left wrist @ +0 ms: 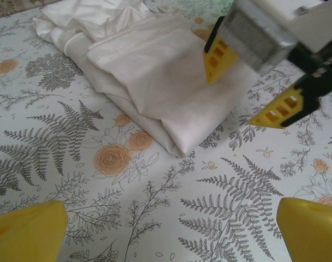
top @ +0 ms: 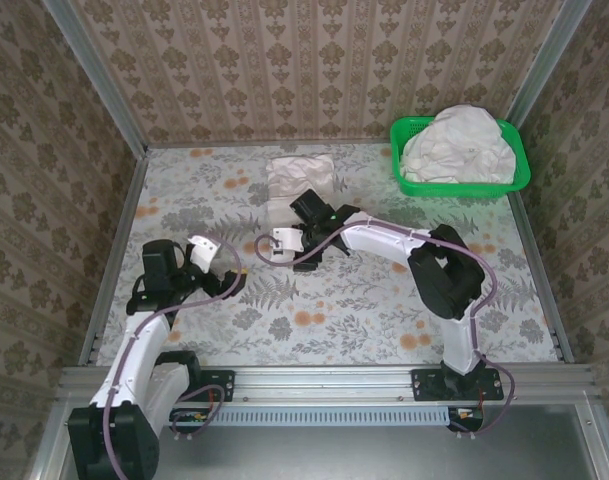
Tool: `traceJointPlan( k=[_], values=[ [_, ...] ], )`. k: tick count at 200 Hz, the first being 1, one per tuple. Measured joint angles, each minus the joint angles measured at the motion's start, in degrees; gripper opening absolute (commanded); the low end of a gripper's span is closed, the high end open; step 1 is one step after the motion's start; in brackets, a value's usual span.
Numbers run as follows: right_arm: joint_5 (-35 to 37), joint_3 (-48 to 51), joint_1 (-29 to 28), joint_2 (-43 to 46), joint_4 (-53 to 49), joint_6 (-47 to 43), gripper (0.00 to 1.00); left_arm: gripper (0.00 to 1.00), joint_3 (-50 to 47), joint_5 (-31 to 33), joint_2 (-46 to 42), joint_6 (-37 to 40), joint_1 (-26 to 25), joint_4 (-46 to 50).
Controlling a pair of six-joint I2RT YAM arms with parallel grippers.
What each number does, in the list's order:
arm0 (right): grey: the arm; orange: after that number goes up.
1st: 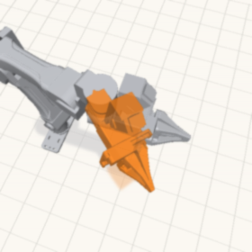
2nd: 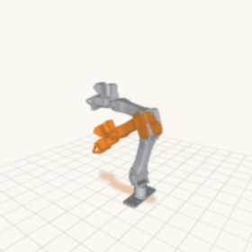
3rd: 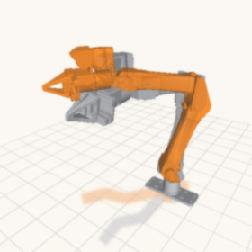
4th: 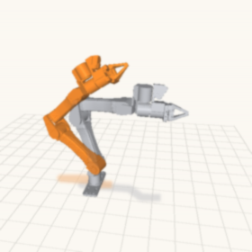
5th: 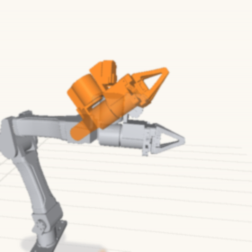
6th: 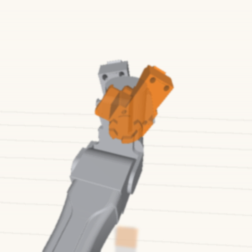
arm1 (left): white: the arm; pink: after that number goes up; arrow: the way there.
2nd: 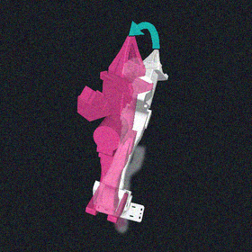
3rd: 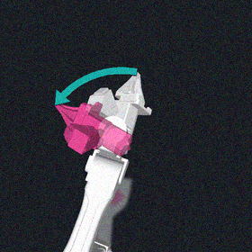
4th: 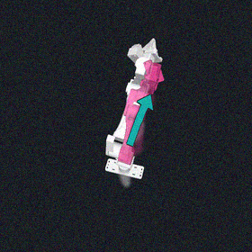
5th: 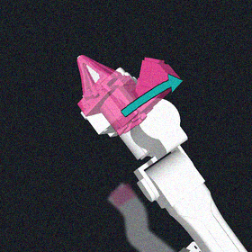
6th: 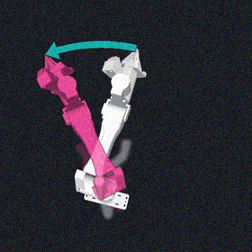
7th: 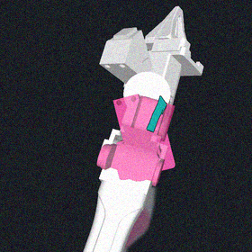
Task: Fold and stack the t-shirts
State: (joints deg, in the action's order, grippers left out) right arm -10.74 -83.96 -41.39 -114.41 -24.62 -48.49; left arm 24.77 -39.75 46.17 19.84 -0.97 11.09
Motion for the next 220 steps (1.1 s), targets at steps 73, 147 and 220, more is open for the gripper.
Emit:
traceJointPlan(
  k=[73, 147, 220],
  values=[
    [1.1, -3.6, 1.8, -7.9, -1.1, -2.1, 0.35, 1.0, -2.4, -0.1, -3.2, 0.5, 0.0, 0.2],
    [4.7, -3.8, 1.6, -8.4, 0.5, -2.0, 0.0, 1.0, -2.4, 0.1, 0.6, 0.8, 0.0, -2.1],
    [5.5, 14.3, -5.1, 11.1, -7.9, 5.8, 0.0, 1.0, 0.4, -2.9, 4.9, 5.0, -0.1, -1.5]
  ],
)
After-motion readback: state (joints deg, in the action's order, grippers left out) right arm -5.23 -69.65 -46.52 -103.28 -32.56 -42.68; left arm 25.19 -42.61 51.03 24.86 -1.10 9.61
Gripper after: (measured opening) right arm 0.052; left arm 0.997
